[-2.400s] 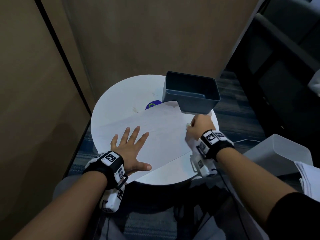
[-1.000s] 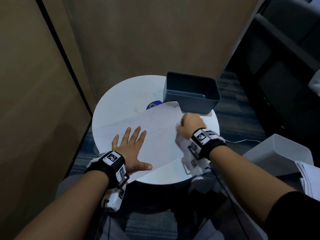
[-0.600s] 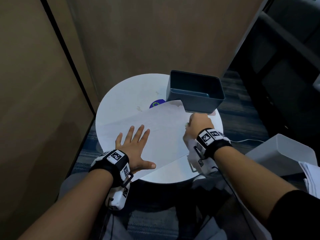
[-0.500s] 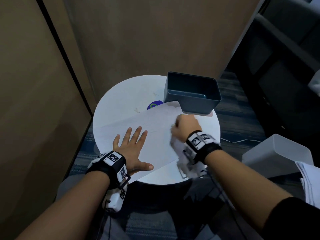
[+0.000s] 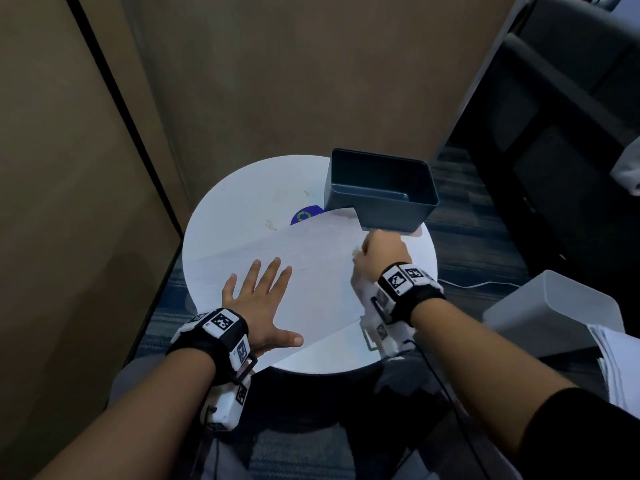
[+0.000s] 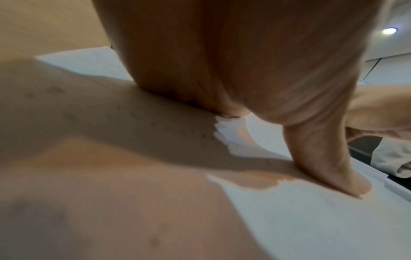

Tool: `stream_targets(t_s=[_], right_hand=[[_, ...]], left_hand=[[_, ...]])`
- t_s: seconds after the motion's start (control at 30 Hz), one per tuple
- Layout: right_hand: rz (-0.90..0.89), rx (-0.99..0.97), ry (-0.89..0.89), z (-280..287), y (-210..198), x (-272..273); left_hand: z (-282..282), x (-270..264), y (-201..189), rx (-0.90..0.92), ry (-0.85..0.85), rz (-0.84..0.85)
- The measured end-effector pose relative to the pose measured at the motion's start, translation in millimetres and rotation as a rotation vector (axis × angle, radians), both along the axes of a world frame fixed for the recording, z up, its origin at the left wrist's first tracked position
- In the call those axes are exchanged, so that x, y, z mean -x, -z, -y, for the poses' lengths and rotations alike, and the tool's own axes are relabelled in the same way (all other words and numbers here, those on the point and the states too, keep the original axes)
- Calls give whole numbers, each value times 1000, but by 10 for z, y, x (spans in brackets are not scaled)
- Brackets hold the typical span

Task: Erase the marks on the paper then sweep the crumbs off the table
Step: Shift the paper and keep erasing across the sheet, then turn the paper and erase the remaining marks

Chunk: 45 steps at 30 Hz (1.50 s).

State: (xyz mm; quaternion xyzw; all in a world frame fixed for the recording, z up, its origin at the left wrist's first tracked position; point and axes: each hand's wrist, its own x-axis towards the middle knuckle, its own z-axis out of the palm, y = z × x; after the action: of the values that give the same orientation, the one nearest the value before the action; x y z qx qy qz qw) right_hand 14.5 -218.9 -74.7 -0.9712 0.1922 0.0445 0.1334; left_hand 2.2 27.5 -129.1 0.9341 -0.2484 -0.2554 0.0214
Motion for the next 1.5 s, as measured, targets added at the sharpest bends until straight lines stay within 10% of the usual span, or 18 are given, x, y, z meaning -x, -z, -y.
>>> stream_targets(t_s=[0.17, 0.5, 0.77, 0.97, 1.17, 1.5], right_hand=[[-52, -82, -307, -689, 172, 164], [-44, 84, 80, 425, -80, -2], [69, -118, -31, 499, -56, 437], [0, -84, -184, 410, -24, 815], [-12, -72, -188, 342, 53, 1096], [-67, -71, -145, 311, 173, 1280]], left_hand=[[19, 5, -14, 2, 8, -4], [25, 4, 26, 7, 7, 13], [12, 57, -130, 66, -11, -16], [-124, -44, -417, 211, -189, 83], [-549, 42, -553, -53, -592, 262], [-676, -25, -539, 162, -835, 19]])
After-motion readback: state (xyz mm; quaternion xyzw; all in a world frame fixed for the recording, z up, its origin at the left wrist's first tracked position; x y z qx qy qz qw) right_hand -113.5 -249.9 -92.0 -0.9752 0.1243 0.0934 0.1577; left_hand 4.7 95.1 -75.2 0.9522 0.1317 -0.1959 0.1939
